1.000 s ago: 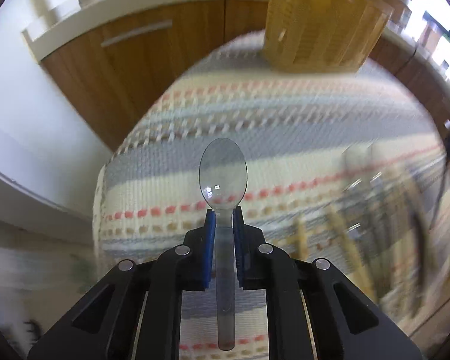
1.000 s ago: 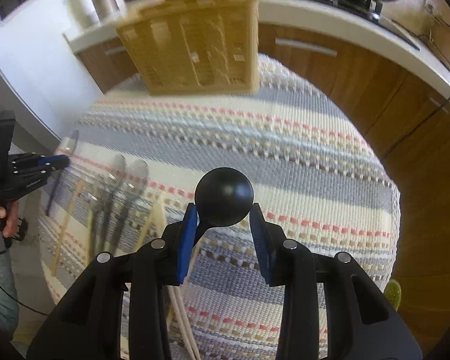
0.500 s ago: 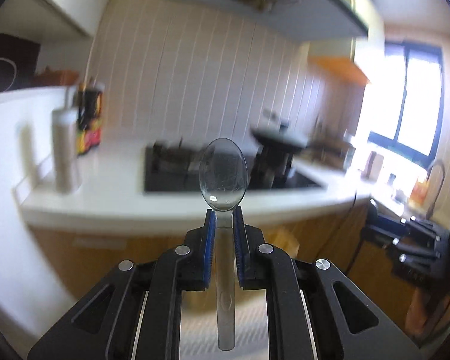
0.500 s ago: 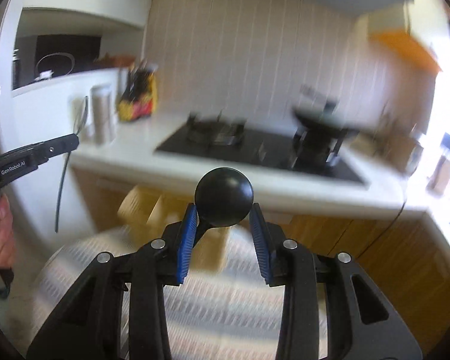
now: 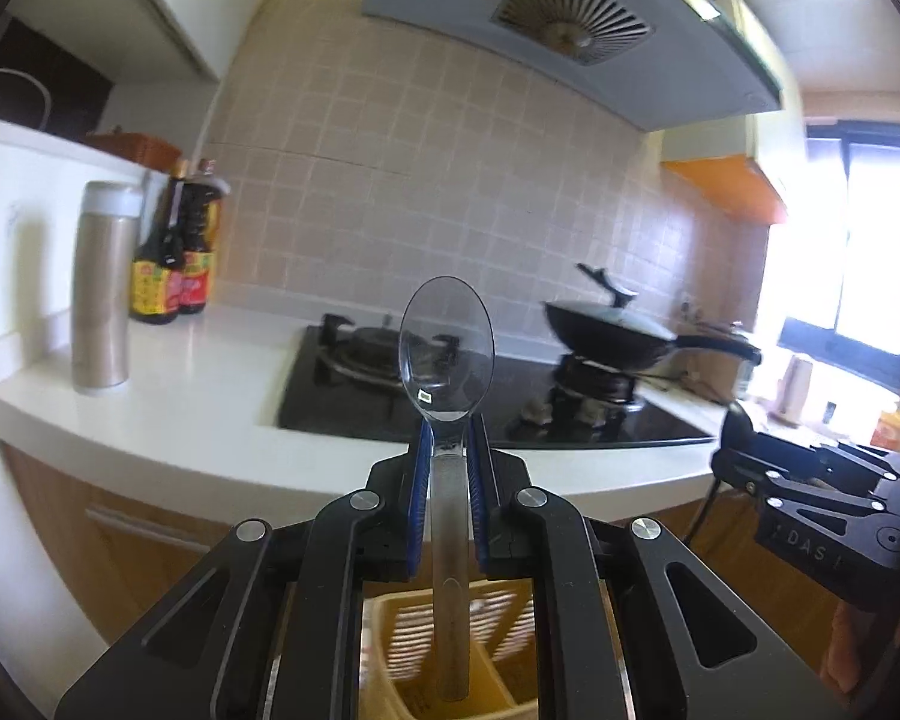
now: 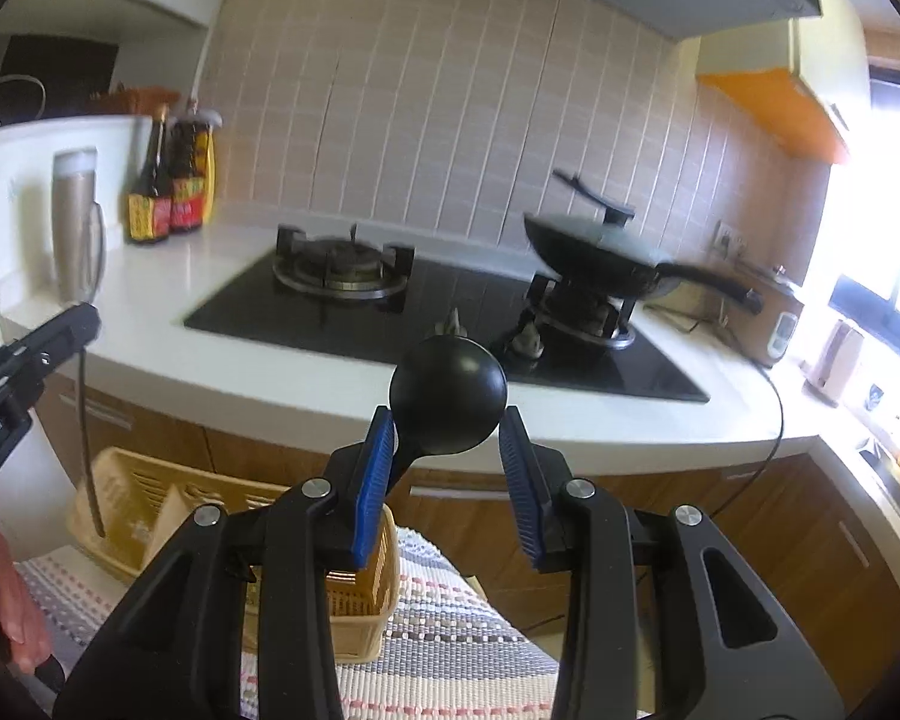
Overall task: Organize utensils
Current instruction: 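Lift the clear spoon with the left tool and carry it over the tan caddy, then open the left tool to drop the spoon into the caddy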
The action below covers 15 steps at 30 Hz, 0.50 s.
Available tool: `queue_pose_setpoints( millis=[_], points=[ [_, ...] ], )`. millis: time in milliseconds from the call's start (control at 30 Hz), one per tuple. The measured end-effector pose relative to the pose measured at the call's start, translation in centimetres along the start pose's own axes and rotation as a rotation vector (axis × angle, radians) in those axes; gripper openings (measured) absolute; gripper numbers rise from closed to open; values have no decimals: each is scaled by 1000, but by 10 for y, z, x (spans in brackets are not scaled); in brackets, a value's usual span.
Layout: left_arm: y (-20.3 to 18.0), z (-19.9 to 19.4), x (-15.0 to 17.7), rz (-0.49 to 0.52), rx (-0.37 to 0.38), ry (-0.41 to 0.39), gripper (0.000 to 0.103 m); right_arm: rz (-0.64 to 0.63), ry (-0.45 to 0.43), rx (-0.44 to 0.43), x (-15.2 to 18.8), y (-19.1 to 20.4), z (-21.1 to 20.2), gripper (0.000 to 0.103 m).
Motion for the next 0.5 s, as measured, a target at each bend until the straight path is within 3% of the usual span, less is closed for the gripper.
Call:
queue_pose_setpoints(
  millis=[233, 367, 467, 500],
  points=[
    [14, 13, 16, -18, 2, 44, 11, -33, 64, -9, 18, 15, 25, 34],
    [13, 10, 19, -11, 16, 78, 13, -14, 80, -65, 23, 17, 23, 35],
    [10, 1, 18, -9, 30, 98, 26, 35, 81, -129, 25, 12, 14, 56],
    [8, -5, 16, -10, 38, 99, 35, 47, 78, -145, 25, 11, 10, 58]
  ],
)
Point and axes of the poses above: each gripper's, at about its wrist camera, not at the fingertips, and z roughly the way its jaws point, y to its left, x to its underside, the point moved 7 cm from there along z, roughly the way its jaws point, and after that the axes turned 11 degrees about -z, right-handed, at the moved point
